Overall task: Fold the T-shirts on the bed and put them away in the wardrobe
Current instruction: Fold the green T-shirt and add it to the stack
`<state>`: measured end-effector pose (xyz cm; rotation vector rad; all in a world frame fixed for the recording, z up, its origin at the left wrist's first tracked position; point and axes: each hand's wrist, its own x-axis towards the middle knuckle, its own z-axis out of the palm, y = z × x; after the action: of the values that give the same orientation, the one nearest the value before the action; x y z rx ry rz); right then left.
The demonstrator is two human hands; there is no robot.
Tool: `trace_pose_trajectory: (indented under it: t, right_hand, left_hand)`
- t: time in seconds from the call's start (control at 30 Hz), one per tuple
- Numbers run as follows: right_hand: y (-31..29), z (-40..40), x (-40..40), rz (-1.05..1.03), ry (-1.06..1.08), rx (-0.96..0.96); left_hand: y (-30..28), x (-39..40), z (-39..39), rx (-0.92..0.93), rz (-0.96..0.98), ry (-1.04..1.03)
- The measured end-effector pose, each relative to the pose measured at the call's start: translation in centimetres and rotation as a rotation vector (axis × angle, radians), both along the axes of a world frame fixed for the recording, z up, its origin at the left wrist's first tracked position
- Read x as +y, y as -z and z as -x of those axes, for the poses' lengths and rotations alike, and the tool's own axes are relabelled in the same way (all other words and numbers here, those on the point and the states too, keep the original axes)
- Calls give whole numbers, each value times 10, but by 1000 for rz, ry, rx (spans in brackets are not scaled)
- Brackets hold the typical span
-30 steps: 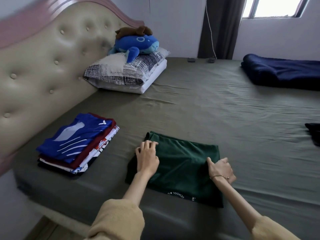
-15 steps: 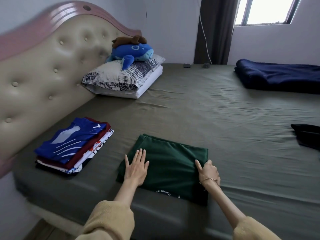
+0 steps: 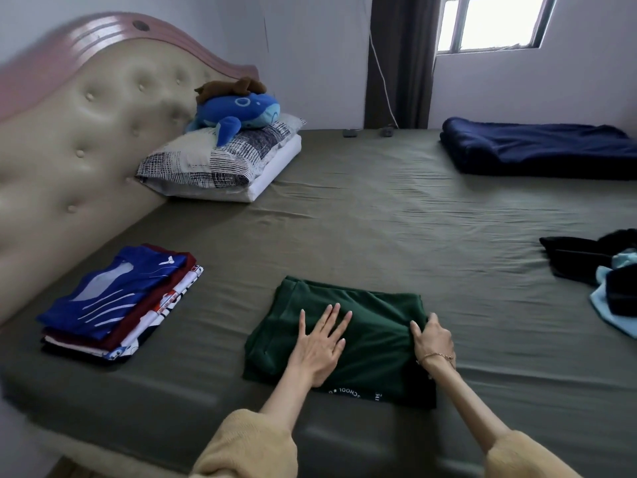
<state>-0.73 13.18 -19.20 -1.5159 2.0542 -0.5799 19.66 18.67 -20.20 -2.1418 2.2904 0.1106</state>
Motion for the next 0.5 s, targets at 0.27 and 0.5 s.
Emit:
trace_pose_trajectory:
  t: [0.27, 0.5]
  right_hand:
    - [-4, 114, 3, -24, 129, 60]
    - [-6, 195, 28, -27, 262, 75]
  left_hand:
    - [1, -7, 116, -85, -66, 265]
    - [-4, -6, 200, -91, -94, 380]
